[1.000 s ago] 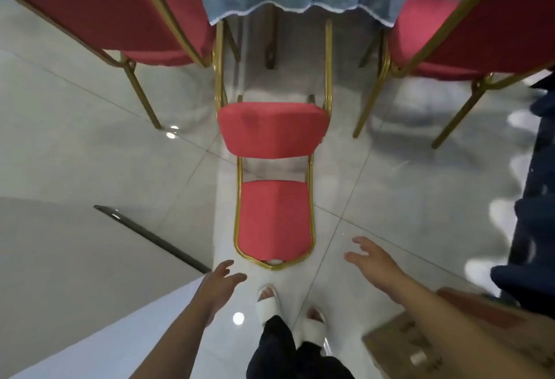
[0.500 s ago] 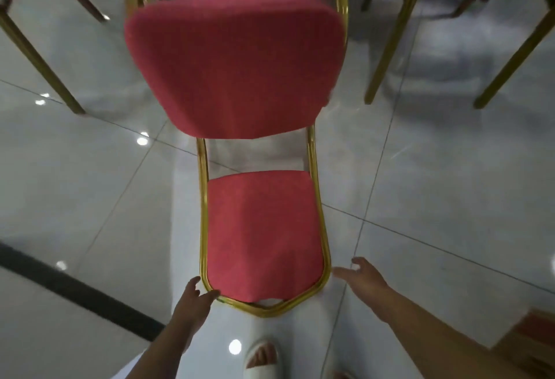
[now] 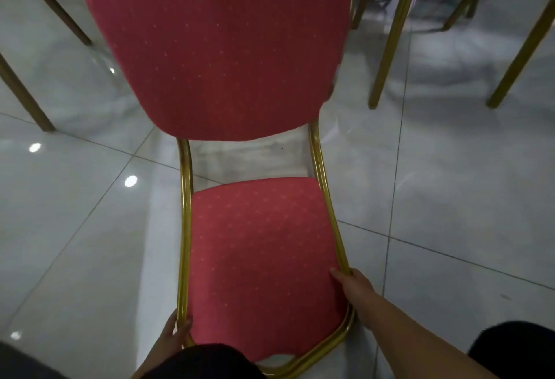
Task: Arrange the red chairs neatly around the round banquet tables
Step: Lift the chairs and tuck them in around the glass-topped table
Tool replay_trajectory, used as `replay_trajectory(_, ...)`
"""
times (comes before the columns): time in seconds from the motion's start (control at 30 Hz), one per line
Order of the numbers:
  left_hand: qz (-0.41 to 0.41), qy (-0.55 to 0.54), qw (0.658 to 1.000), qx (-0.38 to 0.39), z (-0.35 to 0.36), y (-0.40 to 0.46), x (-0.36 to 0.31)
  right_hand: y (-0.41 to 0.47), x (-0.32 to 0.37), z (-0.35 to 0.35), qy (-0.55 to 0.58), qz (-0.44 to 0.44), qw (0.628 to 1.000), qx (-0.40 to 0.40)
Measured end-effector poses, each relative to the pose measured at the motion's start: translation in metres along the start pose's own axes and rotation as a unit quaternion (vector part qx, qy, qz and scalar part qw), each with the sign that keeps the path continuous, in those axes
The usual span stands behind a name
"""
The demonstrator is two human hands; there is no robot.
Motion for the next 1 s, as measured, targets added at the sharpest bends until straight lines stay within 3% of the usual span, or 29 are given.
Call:
replay_trajectory(0.17, -0.065, -0.018, 0.997, 0.024, -0.037, -0.054, -0.018, -0.077, 0.036, -0.045, -0.109, 0.077, 0.985, 0.108)
replay_trajectory(0.57, -0.086, 0.079, 0.990, 0.075, -0.192, -0.342, -0.165, -0.348, 0.105, -0.208, -0.262, 0.044, 0.962, 0.060)
replay_trajectory(0.8, 0.003, 0.077, 0.996, 0.050, -0.258, -0.495, -0.283, -0.483, 0.182, -0.305, -0.185, 0.039, 0.981, 0.047)
replay_trajectory(1.0, 0.064, -0.033, 0.995, 0.064, -0.272, -0.566, -0.363, -0.540, 0.250, -0.370, -0.100, -0.085, 0.991, -0.005)
Point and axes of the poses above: each hand's wrist, its own y-axis towards the middle knuckle, its own z-axis out of the palm, x = y × z, the point moved 2 cm from there along y, towards the middle knuckle, and after that the axes turned 12 degrees about -x, right-handed, at the moved point
